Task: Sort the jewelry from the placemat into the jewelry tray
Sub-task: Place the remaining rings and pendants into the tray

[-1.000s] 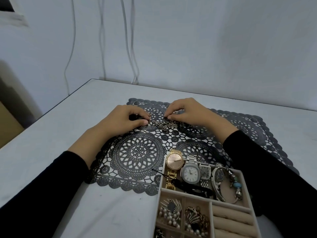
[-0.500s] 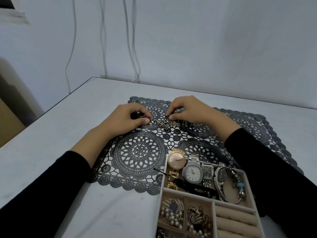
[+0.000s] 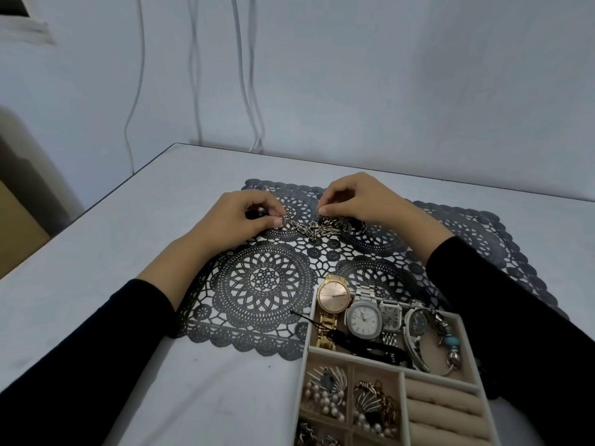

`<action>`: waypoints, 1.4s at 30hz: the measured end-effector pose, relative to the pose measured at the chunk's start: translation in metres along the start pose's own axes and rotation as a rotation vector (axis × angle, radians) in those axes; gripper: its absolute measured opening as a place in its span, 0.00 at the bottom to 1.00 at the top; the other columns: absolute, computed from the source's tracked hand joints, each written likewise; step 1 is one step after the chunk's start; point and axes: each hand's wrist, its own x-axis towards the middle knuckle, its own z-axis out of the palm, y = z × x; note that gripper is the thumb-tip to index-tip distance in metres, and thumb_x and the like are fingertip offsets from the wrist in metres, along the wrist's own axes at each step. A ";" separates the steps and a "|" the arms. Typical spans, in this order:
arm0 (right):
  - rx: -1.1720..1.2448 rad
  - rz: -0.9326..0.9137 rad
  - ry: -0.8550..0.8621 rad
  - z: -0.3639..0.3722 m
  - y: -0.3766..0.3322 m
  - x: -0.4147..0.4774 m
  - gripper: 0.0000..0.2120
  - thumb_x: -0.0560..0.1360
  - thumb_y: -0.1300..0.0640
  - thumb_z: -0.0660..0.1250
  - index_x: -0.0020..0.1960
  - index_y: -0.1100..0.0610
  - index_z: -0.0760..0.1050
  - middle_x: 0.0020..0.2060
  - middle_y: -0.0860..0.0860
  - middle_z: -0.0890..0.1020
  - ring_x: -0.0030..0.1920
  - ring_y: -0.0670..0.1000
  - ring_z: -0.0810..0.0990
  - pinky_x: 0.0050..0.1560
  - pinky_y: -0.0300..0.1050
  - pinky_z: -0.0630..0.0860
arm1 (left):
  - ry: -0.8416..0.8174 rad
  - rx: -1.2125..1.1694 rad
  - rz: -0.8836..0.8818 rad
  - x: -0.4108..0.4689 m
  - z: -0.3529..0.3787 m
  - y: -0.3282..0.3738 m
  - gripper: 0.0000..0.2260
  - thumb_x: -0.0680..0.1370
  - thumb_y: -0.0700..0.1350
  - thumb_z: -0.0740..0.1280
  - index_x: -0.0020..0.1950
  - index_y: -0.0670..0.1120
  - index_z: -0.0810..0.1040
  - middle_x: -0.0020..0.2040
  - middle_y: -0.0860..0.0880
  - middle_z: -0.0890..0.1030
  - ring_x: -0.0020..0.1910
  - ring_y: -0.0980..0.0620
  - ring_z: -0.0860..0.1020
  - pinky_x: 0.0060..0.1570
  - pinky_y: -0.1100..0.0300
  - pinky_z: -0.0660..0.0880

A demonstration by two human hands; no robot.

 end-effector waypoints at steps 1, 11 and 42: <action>0.026 0.010 0.015 -0.001 -0.001 -0.002 0.03 0.70 0.55 0.75 0.43 0.53 0.84 0.36 0.43 0.84 0.37 0.40 0.79 0.42 0.34 0.72 | 0.009 -0.003 0.006 0.000 0.000 0.001 0.04 0.74 0.43 0.74 0.48 0.50 0.84 0.48 0.53 0.84 0.50 0.59 0.80 0.52 0.71 0.73; 0.238 0.098 0.219 -0.013 -0.014 -0.042 0.06 0.70 0.57 0.75 0.45 0.57 0.84 0.39 0.59 0.85 0.36 0.49 0.77 0.39 0.43 0.71 | 0.100 -0.038 -0.047 -0.004 -0.004 0.016 0.03 0.74 0.45 0.74 0.47 0.49 0.84 0.43 0.52 0.84 0.41 0.60 0.80 0.45 0.69 0.76; 0.340 0.148 0.608 0.014 -0.082 -0.284 0.04 0.70 0.58 0.75 0.45 0.54 0.84 0.37 0.53 0.84 0.36 0.51 0.78 0.39 0.47 0.77 | -0.036 -0.367 0.182 -0.153 0.056 0.158 0.05 0.72 0.45 0.75 0.47 0.47 0.84 0.40 0.52 0.85 0.41 0.52 0.83 0.41 0.63 0.79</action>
